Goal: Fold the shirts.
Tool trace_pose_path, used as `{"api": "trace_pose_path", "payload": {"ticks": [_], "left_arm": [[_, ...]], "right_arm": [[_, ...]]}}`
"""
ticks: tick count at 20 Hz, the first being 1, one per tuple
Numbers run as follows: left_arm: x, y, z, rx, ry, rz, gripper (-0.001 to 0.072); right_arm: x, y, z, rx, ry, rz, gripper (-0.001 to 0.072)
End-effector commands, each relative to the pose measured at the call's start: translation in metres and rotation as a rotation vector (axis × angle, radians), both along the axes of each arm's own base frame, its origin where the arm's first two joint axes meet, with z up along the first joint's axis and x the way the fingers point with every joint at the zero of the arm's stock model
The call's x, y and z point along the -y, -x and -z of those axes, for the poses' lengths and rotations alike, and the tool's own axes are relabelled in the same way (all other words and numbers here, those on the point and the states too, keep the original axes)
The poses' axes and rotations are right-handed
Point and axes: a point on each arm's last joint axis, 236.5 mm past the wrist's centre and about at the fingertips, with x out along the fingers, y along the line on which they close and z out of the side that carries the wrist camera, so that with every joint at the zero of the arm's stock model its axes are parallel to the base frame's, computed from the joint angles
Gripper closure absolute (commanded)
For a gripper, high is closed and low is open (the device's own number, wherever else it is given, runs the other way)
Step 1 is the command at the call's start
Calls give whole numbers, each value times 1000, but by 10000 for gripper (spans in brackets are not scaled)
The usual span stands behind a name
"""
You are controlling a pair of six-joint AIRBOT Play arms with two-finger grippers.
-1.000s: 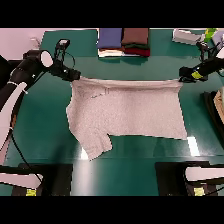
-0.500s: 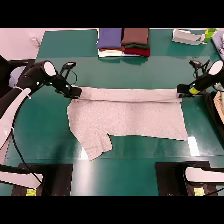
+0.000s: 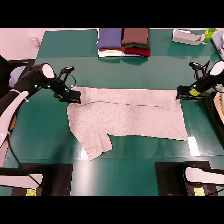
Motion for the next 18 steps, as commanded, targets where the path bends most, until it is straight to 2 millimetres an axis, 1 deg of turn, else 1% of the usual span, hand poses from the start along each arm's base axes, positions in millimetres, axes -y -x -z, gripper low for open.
{"api": "trace_pose_path", "payload": {"ticks": [1, 2, 3, 4, 6, 7, 8, 9, 11, 13, 14, 15, 16, 17, 18], "left_arm": [[-11, 39, -17, -4, -27, -25, 206], [-12, 53, -16, -6, -25, -38, 206], [-12, 70, -13, -11, -22, -47, 206], [-11, 86, -9, -17, -22, -50, 206], [-8, 111, -3, -28, -21, -53, 206], [-5, 120, 0, -34, -21, -44, 206], [-2, 127, 2, -42, -22, -39, 206], [2, 130, 3, -49, -24, -23, 205], [11, 129, 3, -25, -18, 1, 206], [16, 127, 2, -10, -10, 6, 206], [16, 127, 2, -12, -10, 5, 206], [15, 128, 3, -16, -12, 6, 205], [15, 130, 3, -22, -14, 8, 205], [14, 131, 3, -29, -16, 10, 205], [13, 134, 3, -40, -22, 13, 205]], "right_arm": [[24, 51, -1, -80, 99, 2, 322], [27, 71, 6, -98, 94, 25, 321], [30, 90, 14, -122, 86, 51, 228], [34, 112, 25, -157, 75, 85, 100], [36, 151, 44, -227, 49, 145, 103], [36, 167, 53, -256, 38, 167, 127], [32, 179, 61, -279, 18, 186, 133], [25, 186, 67, -288, -15, 205, 137], [11, 188, 79, -273, -64, 224, 140], [-1, 181, 84, -246, -91, 214, 184], [-7, 176, 84, -232, -98, 198, 193], [-11, 172, 83, -217, -100, 184, 238], [-13, 168, 83, -207, -94, 165, 330], [-17, 168, 84, -206, -89, 145, 389], [-18, 168, 84, -210, -84, 129, 536]]}}
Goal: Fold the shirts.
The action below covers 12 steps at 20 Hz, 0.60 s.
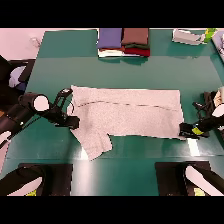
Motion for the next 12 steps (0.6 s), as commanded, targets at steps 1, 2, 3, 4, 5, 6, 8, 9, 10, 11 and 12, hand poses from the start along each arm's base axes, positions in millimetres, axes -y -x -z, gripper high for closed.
{"api": "trace_pose_path", "payload": {"ticks": [1, 2, 3, 4, 5, 6, 8, 9, 10, 11, 12], "left_arm": [[-3, 10, 2, -36, -16, 6, 205], [-4, 16, 2, -67, -23, -6, 205], [-6, 22, 4, -89, -29, -13, 205], [-8, 28, 10, -114, -37, -22, 204], [-11, 35, 17, -135, -44, -33, 203], [-11, 42, 26, -158, -42, -49, 203], [-4, 48, 41, -171, -2, -88, 202], [1, 47, 47, -165, 26, -110, 202], [6, 46, 51, -156, 51, -131, 202], [9, 43, 53, -144, 70, -148, 203], [11, 40, 56, -132, 81, -160, 203]], "right_arm": [[-12, -3, 3, 15, -5, -46, 697], [-13, -3, 3, 15, -5, -53, 698], [-14, -3, 2, 16, -5, -56, 698], [-14, -4, 2, 18, -4, -56, 698], [-13, -5, 3, 23, -3, -55, 698], [-13, -6, 3, 27, -1, -54, 698], [-12, -8, 3, 38, 3, -53, 698], [-13, -10, 3, 46, 1, -50, 698], [-13, -11, 3, 49, 0, -48, 698], [-13, -11, 3, 49, 0, -48, 698], [-13, -11, 3, 49, 0, -48, 698]]}}
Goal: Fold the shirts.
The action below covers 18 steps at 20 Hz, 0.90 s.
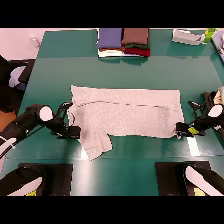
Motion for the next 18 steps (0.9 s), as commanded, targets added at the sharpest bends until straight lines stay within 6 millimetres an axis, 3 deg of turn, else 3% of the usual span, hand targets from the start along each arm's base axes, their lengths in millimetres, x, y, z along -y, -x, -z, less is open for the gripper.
{"api": "trace_pose_path", "payload": {"ticks": [1, 5, 8, 9, 10, 12, 15, 18], "left_arm": [[10, -8, 12, 37, 53, -71, 203], [22, -18, 12, 75, 86, -91, 204], [32, -11, 14, 72, 86, -43, 212], [32, -9, 14, 67, 84, -30, 469], [32, -7, 13, 67, 84, 7, 674], [26, 0, 6, 52, 59, 59, 687], [11, 0, -21, 118, 16, 106, 689], [-7, 27, -49, 115, -10, 141, 688]], "right_arm": [[1, -4, 0, 15, 4, 2, 698], [0, -3, 0, 13, 3, 1, 698], [0, -2, 0, 7, 1, 0, 698], [0, -1, 0, 6, 0, 0, 698], [0, -1, -2, 10, 1, -1, 698], [0, -2, -12, 47, 10, -3, 698], [-1, 4, -35, 103, 28, -14, 699], [-5, 22, -56, 122, 36, -31, 700]]}}
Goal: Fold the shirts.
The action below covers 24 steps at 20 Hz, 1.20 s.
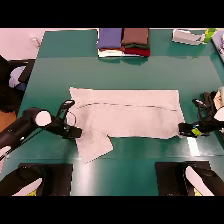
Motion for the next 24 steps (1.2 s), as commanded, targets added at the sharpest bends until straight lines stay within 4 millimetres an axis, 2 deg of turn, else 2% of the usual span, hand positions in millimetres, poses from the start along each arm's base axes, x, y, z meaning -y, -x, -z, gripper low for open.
{"api": "trace_pose_path", "payload": {"ticks": [1, 3, 5, 8, 11, 13, 15, 17, 19, 22, 24], "left_arm": [[-22, 35, -28, -27, -45, 54, 689], [-26, 46, -40, -12, -38, 69, 688], [-26, 38, -53, 38, -32, 70, 688], [-32, -2, -75, 208, -62, 48, 688], [-42, -51, -93, 385, -119, 7, 688], [-43, -80, -88, 415, -155, -3, 688], [-47, -116, -78, 425, -159, -60, 688], [-55, -155, -70, 445, -158, -112, 687], [-48, -185, -61, 465, -135, -78, 687], [-39, -211, -38, 454, -136, -41, 687], [-38, -218, -25, 440, -141, -43, 687]], "right_arm": [[-5, 21, -24, 24, 8, -18, 700], [-6, 27, -35, 60, 21, -20, 701], [-1, 28, -47, 81, 52, -15, 702], [12, 2, -74, 150, 92, -5, 702], [15, -36, -84, 169, 87, -19, 702], [14, -68, -84, 181, 85, -38, 702], [9, -101, -79, 180, 79, -61, 702], [2, -129, -69, 161, 73, -90, 702], [-4, -150, -56, 127, 63, -106, 702], [-12, -175, -35, 92, 55, -126, 700], [-14, -185, -25, 78, 53, -132, 698]]}}
